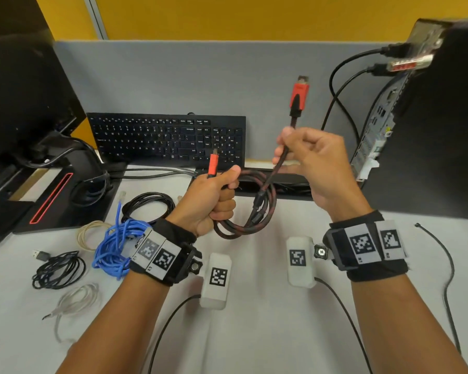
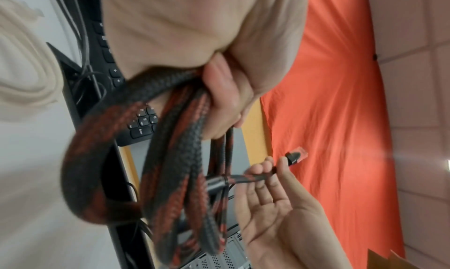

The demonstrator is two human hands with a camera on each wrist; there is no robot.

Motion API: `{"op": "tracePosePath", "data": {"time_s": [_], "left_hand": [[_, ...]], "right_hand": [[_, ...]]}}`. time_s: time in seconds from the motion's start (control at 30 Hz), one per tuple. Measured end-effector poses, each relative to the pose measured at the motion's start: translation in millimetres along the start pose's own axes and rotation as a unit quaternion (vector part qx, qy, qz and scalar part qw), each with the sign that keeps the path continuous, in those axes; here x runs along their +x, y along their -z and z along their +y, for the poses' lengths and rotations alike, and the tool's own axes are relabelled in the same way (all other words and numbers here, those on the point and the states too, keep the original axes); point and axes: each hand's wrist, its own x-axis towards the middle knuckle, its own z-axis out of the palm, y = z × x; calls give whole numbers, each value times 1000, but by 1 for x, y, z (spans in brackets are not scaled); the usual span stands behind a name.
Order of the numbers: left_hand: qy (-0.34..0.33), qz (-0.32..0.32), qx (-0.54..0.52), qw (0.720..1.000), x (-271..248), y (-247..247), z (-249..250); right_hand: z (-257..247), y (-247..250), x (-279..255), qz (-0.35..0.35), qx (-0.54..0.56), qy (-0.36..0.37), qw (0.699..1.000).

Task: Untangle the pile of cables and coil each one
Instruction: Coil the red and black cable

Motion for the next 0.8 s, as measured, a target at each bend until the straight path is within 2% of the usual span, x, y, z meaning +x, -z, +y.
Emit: {"op": "tracePosePath", "data": {"time_s": [0.1, 0.2, 0.37, 0.5, 0.6, 0.63, 0.7, 0.73, 0.8], "left_hand": [[-5, 24, -28, 999, 1, -2, 0], [-7, 38, -24, 999, 3, -4, -4], [-1, 57, 62, 996, 5, -6, -19], [-3, 53, -58, 997, 7, 18, 0], [-54, 23, -49, 997, 2, 26, 14], [-72, 13, -20, 997, 0, 25, 14], [-102, -16, 42, 994, -4, 20, 11], [-114, -27, 63, 991, -6, 18, 10], [-134, -32, 89, 987, -7, 17, 9]], "right_hand": [[1, 0, -4, -116, -72, -23, 990], [0, -4, -7, -130, -111, 4, 985], [-8, -24, -14, -47, -97, 74, 991], [-14, -8, -6, 99, -24, 67, 993], [-5, -1, 0, 132, -39, 37, 990], [0, -2, 1, 130, -72, 34, 988], [11, -5, 3, 112, -210, 35, 971], [14, -5, 3, 94, -283, 33, 954], [16, -2, 3, 34, -362, 10, 932]]}}
